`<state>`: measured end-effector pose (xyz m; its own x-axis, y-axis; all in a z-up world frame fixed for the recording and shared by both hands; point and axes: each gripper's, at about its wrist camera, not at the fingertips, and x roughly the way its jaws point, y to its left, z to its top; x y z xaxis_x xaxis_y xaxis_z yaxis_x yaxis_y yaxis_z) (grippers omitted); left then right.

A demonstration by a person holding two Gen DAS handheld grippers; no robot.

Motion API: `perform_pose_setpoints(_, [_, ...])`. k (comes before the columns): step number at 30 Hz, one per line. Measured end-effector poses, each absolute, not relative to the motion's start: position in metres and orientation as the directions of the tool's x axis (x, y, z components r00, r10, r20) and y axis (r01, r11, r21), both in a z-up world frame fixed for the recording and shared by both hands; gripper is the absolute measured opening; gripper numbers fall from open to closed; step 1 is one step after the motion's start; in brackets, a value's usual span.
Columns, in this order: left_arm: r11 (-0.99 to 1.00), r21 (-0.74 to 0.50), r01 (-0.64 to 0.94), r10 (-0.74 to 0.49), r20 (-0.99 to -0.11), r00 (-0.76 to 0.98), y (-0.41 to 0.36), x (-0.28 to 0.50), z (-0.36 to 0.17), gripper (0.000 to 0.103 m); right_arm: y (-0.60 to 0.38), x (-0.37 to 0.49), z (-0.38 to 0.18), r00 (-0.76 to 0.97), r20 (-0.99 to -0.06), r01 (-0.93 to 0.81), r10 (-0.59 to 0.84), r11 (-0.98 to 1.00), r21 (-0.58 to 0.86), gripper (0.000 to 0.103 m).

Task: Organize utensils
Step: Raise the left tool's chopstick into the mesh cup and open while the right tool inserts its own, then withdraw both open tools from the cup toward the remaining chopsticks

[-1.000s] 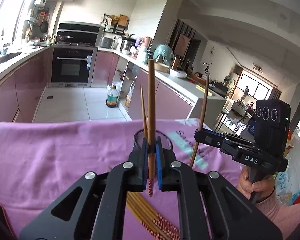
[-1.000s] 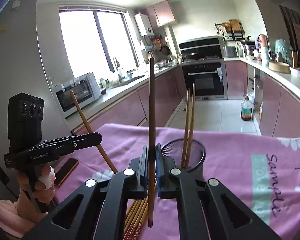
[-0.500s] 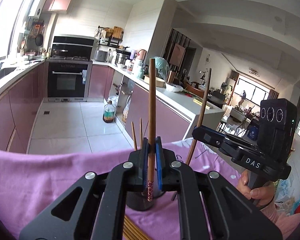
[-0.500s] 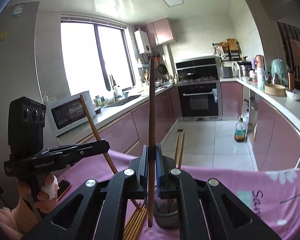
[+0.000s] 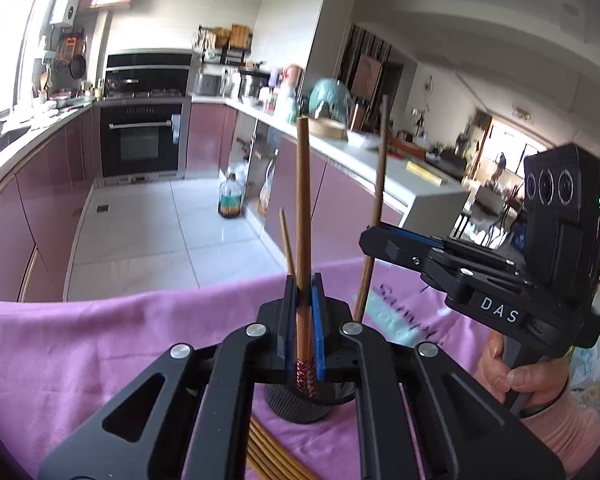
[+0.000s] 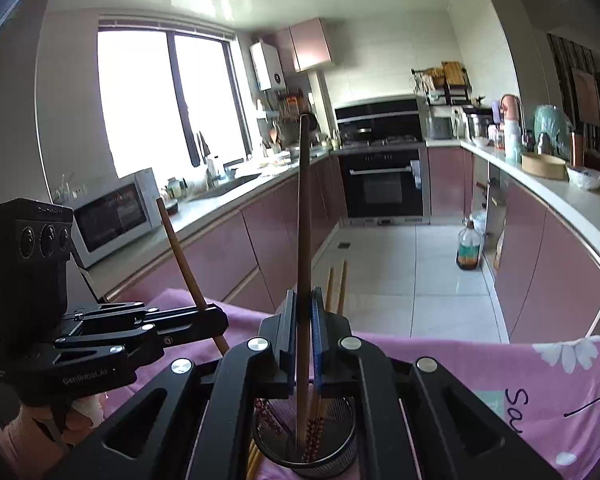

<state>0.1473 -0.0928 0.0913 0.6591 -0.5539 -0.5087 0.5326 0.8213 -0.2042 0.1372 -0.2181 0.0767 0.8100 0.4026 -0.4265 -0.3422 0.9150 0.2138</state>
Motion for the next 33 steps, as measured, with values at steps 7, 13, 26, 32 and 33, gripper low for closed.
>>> perform_pose_setpoints(7, [0.818,-0.206,0.537,-0.538,-0.601,0.591,-0.103,0.17,0.05,0.008,-0.21,0.154,0.046,0.741,-0.556,-0.313,0.377,0.926,0.21,0.005])
perform_pose_setpoints(13, [0.822,-0.195,0.535,-0.529,-0.609,0.591,-0.104,0.182,0.04,0.008,-0.204,0.164,0.036,0.707,-0.611,-0.291,0.357,0.934,0.208,0.006])
perform_pose_setpoints(26, [0.85,-0.192,0.49,-0.493,-0.616,0.614,-0.094,0.197,0.03,0.011,-0.209,0.165,0.036,0.726,-0.596,-0.265,0.343,0.939,0.219,0.014])
perform_pose_setpoints(32, [0.862,-0.188,0.47,-0.482,-0.588,0.649,-0.083,0.183,0.031,0.019,-0.212,0.157,0.04,0.742,-0.572,-0.267,0.35,0.937,0.227,0.024])
perform_pose_setpoints(33, [0.864,-0.186,0.467,-0.48,-0.583,0.656,-0.081,0.18,0.032,0.022,-0.212,0.155,0.041,0.744,-0.568,-0.269,0.352,0.936,0.229,0.024])
